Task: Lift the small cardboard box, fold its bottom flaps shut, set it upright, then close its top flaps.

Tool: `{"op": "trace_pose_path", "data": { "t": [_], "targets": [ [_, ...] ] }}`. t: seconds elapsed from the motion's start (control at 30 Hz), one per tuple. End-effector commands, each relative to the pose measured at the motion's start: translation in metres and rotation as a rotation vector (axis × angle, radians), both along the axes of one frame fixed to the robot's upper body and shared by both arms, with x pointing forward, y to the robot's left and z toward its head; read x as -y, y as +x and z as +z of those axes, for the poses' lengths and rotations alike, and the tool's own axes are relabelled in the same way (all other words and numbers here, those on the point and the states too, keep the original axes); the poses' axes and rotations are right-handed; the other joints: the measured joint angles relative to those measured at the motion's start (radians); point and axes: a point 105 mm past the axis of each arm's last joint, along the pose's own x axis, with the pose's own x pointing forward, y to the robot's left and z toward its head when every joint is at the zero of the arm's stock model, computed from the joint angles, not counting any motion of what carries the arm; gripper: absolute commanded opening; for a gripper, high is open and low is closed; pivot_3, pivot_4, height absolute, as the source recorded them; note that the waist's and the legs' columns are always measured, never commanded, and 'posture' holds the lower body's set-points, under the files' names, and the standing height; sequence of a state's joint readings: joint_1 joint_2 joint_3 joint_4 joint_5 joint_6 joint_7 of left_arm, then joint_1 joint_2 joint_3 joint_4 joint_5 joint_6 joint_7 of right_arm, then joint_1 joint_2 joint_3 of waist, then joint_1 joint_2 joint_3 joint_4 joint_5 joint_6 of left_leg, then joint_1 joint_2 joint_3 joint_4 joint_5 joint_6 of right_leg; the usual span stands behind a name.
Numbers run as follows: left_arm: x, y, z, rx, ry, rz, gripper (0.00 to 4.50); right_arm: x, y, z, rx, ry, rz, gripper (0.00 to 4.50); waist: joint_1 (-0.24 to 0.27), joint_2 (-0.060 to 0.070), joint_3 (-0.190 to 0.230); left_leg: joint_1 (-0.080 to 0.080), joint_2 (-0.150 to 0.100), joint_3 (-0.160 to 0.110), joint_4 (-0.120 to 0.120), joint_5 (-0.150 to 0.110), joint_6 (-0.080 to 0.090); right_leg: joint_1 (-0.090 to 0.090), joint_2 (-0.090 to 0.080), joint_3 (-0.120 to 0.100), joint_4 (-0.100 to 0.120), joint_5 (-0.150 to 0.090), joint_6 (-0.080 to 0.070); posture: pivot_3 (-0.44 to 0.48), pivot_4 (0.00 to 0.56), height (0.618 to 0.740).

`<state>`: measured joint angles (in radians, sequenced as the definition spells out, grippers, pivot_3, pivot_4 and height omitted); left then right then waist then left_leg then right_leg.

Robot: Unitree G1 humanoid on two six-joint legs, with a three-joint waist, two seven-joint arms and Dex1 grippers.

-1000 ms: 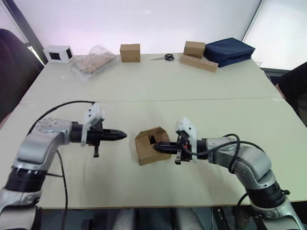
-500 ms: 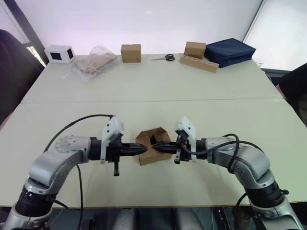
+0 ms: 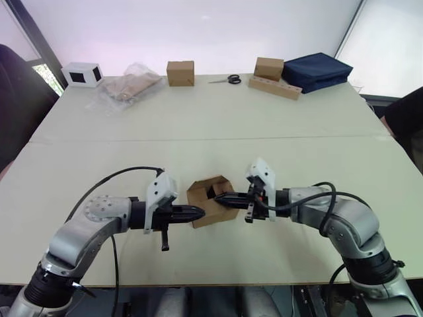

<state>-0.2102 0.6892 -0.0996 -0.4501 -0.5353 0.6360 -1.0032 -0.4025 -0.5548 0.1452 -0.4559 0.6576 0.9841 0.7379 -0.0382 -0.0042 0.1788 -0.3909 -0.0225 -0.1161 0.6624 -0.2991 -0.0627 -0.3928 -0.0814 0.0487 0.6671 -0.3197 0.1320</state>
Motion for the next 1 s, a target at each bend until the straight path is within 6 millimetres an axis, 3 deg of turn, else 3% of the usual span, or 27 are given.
{"op": "trace_pose_path", "data": {
  "t": [0.03,0.13,0.23,0.3,0.43,0.6,1.0],
  "targets": [
    [-0.005,0.002,-0.003,0.005,0.025,0.010,0.05,0.003,-0.005,0.032,0.071,0.104,0.084,0.00,0.000,0.000,0.000,0.000,0.000,0.000,0.000,0.000,0.000,0.000,0.000,0.000,0.000,0.000,0.000,0.000,0.150,0.740],
    [-0.005,0.003,-0.004,0.012,0.031,0.006,0.05,0.016,0.005,0.066,0.126,0.199,0.119,0.00,0.000,0.000,0.000,0.000,0.000,0.000,0.000,0.000,0.000,0.000,0.000,0.000,0.000,0.000,0.000,0.000,0.150,0.740],
    [-0.005,0.004,-0.004,0.017,0.036,-0.006,0.05,0.025,0.032,0.084,0.185,0.201,0.069,0.00,-0.002,0.000,0.000,0.001,0.000,0.000,0.000,0.000,0.000,0.001,0.000,0.000,0.000,0.000,0.000,0.000,0.150,0.740],
    [-0.005,0.004,-0.003,0.019,0.038,-0.011,0.05,0.026,0.049,0.089,0.212,0.188,0.039,0.00,-0.004,0.000,0.000,0.001,0.000,0.000,-0.001,0.000,0.000,0.001,0.000,0.000,0.000,0.000,0.000,0.000,0.150,0.740],
    [-0.005,0.004,-0.003,0.021,0.041,-0.025,0.05,0.019,0.082,0.078,0.256,0.062,-0.004,0.00,-0.006,0.000,0.000,0.001,0.000,0.001,-0.001,0.000,0.000,0.000,0.000,0.000,0.000,0.000,0.000,0.000,0.150,0.740],
    [-0.006,0.004,-0.003,0.026,0.048,-0.039,0.05,-0.007,0.080,0.063,0.235,-0.001,0.165,0.00,-0.006,0.000,0.000,0.000,0.000,0.001,-0.001,0.000,0.000,-0.001,0.000,0.000,0.000,0.000,0.000,0.000,0.150,0.740],
    [-0.012,0.009,0.001,0.050,0.065,-0.042,0.05,-0.013,0.055,0.055,0.185,0.017,0.342,0.00,-0.006,0.000,0.000,0.000,0.000,0.000,-0.001,0.000,0.000,-0.001,0.000,0.000,0.000,0.000,0.000,0.000,0.150,0.740]
  ]
}}
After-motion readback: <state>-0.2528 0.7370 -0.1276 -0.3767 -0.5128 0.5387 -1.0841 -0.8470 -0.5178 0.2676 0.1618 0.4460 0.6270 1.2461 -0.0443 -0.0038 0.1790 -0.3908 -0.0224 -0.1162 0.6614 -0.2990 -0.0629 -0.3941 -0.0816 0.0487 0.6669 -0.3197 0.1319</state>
